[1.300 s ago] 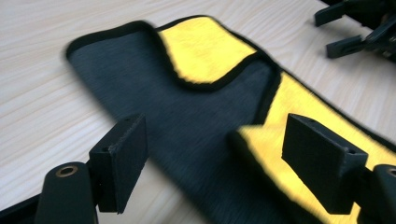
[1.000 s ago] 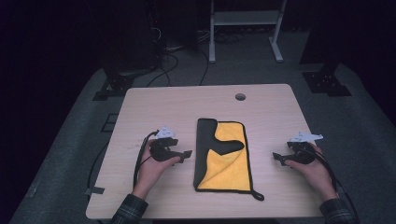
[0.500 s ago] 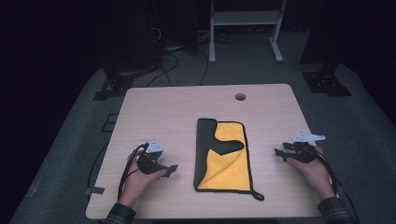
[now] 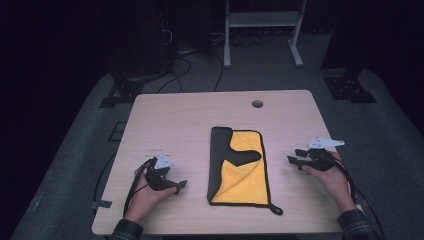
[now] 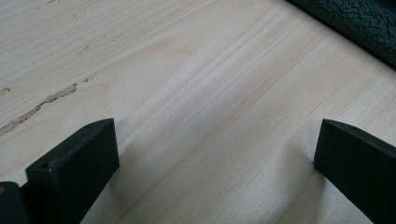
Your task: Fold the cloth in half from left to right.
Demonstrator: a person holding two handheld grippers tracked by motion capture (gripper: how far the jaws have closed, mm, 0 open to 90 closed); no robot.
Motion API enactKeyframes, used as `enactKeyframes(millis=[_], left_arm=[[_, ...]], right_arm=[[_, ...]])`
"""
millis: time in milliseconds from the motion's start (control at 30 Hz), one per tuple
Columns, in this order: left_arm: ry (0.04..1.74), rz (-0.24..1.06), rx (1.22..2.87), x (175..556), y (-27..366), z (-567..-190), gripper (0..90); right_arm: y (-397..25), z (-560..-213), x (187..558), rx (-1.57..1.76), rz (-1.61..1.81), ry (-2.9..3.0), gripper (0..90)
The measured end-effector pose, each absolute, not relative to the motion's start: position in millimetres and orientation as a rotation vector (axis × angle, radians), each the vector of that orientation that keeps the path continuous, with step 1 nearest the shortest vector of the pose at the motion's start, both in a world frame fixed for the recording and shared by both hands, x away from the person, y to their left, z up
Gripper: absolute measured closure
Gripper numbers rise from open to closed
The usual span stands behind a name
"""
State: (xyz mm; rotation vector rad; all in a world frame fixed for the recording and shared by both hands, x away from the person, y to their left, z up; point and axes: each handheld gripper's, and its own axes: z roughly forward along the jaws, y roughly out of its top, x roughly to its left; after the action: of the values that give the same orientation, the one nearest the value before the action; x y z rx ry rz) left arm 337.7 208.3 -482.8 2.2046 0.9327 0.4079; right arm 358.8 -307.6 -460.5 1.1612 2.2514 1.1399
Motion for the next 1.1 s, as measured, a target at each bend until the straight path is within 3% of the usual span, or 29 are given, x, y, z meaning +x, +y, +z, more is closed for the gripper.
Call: enactKeyframes(millis=[1100], left_arm=[[0.915, 0.405, 2.203, 339.9, 208.9, -483.6, 0.0]], right_arm=[[-200.9, -432.7, 392.3, 0.909, 1.283, 2.381, 52.1]])
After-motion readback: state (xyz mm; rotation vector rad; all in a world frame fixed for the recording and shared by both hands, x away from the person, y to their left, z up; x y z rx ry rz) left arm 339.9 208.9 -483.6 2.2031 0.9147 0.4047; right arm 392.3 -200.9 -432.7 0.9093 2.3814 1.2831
